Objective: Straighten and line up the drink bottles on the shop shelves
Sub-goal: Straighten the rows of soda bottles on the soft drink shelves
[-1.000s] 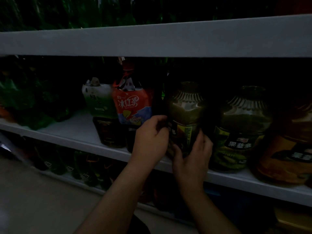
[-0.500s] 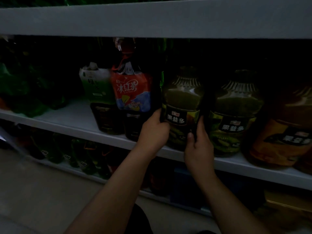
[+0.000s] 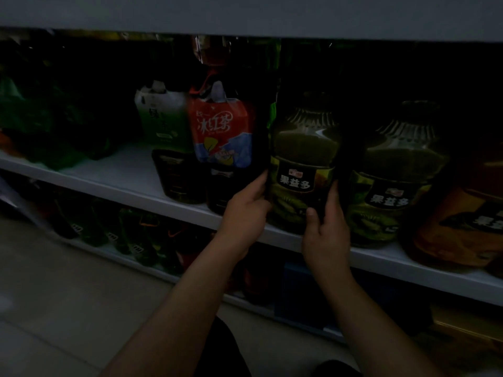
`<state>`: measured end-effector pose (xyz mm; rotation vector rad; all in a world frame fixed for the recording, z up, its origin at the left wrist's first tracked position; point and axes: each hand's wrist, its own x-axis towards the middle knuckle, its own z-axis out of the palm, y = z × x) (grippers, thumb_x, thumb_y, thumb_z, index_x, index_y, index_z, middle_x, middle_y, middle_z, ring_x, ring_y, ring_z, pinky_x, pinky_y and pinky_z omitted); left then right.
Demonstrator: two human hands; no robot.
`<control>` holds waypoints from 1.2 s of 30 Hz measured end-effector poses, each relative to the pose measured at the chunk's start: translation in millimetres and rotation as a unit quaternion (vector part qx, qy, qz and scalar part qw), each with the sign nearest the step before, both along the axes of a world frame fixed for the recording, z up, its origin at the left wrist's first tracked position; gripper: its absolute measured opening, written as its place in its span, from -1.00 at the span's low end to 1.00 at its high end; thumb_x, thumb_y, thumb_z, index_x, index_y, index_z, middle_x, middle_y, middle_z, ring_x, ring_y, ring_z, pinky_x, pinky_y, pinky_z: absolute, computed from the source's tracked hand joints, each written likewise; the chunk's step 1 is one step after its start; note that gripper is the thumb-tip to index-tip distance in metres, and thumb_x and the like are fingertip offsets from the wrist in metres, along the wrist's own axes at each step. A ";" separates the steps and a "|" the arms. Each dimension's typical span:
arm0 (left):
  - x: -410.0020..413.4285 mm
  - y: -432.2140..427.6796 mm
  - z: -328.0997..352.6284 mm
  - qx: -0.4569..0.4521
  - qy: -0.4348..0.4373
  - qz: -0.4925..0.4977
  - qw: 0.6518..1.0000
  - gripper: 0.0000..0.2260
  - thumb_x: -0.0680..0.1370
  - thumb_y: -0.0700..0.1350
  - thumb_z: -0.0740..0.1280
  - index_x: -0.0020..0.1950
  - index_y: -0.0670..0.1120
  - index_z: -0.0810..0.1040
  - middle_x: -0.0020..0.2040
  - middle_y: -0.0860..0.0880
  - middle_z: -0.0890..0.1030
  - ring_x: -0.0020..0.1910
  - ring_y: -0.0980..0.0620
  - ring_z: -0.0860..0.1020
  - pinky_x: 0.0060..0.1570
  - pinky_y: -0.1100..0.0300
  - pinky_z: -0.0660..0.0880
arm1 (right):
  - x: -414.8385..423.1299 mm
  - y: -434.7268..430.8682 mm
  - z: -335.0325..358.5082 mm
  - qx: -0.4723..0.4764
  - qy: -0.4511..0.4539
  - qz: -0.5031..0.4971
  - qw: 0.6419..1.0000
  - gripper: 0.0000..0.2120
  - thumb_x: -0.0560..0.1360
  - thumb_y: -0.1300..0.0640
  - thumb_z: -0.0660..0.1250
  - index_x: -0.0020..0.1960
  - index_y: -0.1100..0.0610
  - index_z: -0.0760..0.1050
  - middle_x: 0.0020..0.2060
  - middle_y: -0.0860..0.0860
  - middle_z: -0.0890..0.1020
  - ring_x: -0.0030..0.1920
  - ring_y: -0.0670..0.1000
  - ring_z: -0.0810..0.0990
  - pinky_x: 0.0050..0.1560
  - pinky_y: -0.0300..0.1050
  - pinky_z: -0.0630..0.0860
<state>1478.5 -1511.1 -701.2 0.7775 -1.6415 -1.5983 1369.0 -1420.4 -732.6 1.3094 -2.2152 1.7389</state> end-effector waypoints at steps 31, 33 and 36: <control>92.6 -57.8 -212.2 0.075 -0.302 0.049 0.949 -0.85 0.49 -0.20 0.27 -0.05 -0.07 0.63 -0.10 0.03 0.61 -0.03 0.00 0.58 -0.03 0.15 0.53 | 38.5 -94.2 -113.8 0.462 0.119 0.075 0.875 -0.55 0.59 -0.11 0.16 0.16 0.26 0.53 0.10 0.22 0.57 0.15 0.22 0.50 0.06 0.00 0.42; 96.8 -60.5 -211.7 0.081 -0.293 0.065 0.950 -0.83 0.47 -0.21 0.25 -0.20 -0.01 0.60 -0.23 0.04 0.60 -0.11 -0.02 0.58 -0.12 0.17 0.51 | 36.2 -94.1 -110.0 0.458 0.126 0.105 0.874 -0.58 0.59 -0.05 0.19 0.22 0.28 0.49 0.16 0.24 0.55 0.19 0.21 0.48 0.15 -0.03 0.37; 104.4 -67.4 -214.2 0.101 -0.268 0.103 0.953 -0.84 0.46 -0.24 0.25 -0.17 -0.08 0.62 -0.20 -0.09 0.63 -0.09 -0.15 0.60 -0.13 0.13 0.52 | 30.1 -88.5 -105.8 0.467 0.125 0.136 0.865 -0.64 0.62 0.07 0.16 0.30 0.28 0.42 0.22 0.24 0.51 0.22 0.22 0.46 0.12 -0.07 0.34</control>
